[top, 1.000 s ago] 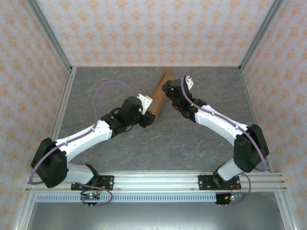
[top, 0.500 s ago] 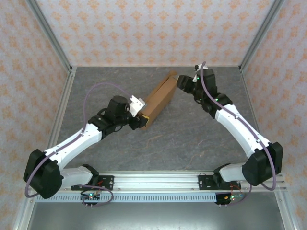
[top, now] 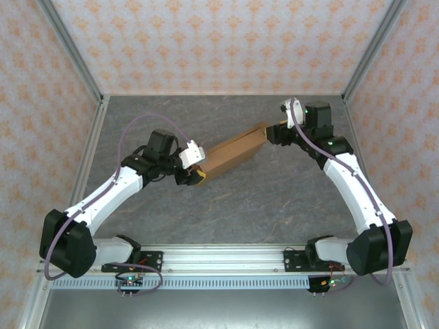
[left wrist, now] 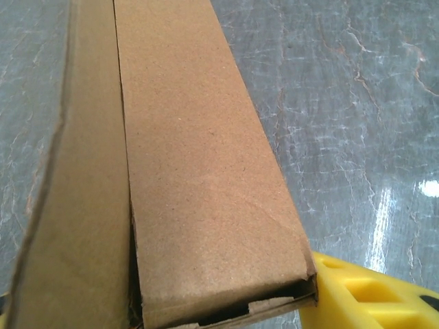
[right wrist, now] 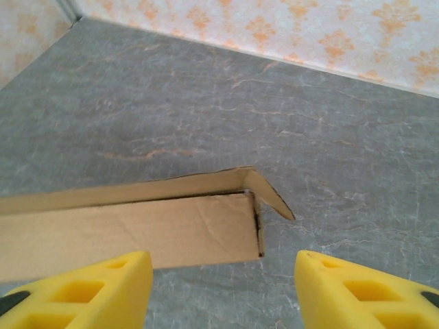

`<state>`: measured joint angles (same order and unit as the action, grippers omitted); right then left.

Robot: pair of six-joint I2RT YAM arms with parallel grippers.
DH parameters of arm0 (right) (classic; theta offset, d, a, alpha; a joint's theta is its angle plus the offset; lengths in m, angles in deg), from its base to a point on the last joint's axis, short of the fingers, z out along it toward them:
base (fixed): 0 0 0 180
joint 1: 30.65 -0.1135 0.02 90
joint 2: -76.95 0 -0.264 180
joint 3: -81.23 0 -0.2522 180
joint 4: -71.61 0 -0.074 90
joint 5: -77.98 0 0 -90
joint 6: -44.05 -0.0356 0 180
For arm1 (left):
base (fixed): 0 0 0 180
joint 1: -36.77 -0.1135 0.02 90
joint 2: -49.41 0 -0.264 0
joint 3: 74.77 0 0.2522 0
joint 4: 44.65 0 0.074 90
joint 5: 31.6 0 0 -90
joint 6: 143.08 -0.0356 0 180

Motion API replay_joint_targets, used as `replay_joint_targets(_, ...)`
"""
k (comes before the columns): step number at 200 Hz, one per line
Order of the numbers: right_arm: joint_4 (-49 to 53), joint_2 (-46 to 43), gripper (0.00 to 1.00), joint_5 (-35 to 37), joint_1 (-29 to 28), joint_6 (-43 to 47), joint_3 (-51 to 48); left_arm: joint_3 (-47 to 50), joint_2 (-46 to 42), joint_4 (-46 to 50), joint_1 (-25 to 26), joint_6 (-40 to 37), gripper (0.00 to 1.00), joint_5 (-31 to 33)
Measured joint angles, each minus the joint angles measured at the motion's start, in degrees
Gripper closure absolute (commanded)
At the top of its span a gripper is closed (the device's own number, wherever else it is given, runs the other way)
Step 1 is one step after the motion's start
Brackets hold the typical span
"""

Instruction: Fold the paper box

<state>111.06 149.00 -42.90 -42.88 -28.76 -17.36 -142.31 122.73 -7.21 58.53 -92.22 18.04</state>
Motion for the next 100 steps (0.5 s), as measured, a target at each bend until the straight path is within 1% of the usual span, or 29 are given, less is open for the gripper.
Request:
replay_joint_targets(17, 2.95, 1.38, 0.45, -0.28, -0.04, 2.51, 0.92, -0.7, 1.18, 1.16, -1.44, -2.67, 0.43, -2.51)
replay_joint_targets(56, 7.87, 7.34, 0.48, 2.54, -0.04, 5.9, 5.44, -4.15, 4.98, 4.72, -5.79, -7.06, 0.44, -8.74)
replay_joint_targets(100, 13.2, 13.16, 0.47, 1.77, -0.04, 11.47, 14.03, -8.02, 8.63, 9.62, -7.21, -11.93, 0.44, -13.03)
